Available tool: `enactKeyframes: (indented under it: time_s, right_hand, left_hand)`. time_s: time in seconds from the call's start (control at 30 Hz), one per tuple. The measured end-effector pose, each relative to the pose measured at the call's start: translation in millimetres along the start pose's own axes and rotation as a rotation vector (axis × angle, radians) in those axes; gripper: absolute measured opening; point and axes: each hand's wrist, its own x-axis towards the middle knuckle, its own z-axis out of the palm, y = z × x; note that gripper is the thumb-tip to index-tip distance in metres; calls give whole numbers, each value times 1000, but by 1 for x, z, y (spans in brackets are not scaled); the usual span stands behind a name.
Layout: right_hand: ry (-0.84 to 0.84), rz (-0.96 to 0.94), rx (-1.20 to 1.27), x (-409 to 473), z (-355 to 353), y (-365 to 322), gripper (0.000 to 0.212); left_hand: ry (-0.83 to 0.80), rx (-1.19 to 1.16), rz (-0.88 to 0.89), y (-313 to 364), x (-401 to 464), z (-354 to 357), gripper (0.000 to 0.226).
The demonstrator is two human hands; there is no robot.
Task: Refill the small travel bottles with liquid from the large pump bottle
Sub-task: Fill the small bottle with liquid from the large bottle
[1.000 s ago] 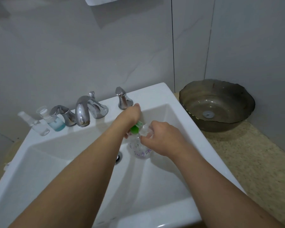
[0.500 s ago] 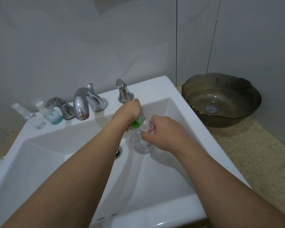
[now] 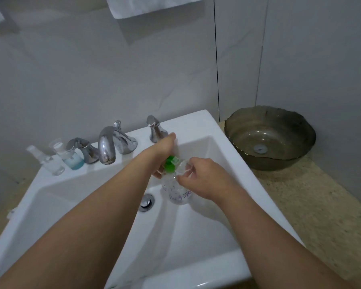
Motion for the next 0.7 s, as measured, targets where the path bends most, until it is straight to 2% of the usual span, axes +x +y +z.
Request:
enactKeyframes:
  time_s: [0.27,0.33,0.43,0.53,0.7]
  right_hand:
    - [-26,-10,60,-4,-4,2,34]
    - [-77,-3,105,-3,-1,3,37]
    - [-107,7,132,0,2,4,38]
    - [-104,19,76,2,3,5,34]
    - [-99,27,48,3,5,3,35]
  left_hand:
    - [29,60,8,5,-3,3,77]
    - [58,89,24,6,-5,5,70]
    - [81,105,66,6,-5,10,47]
    - [131,84,100,3,-3,14,40]
    - [172,176,164,0,0,14,35]
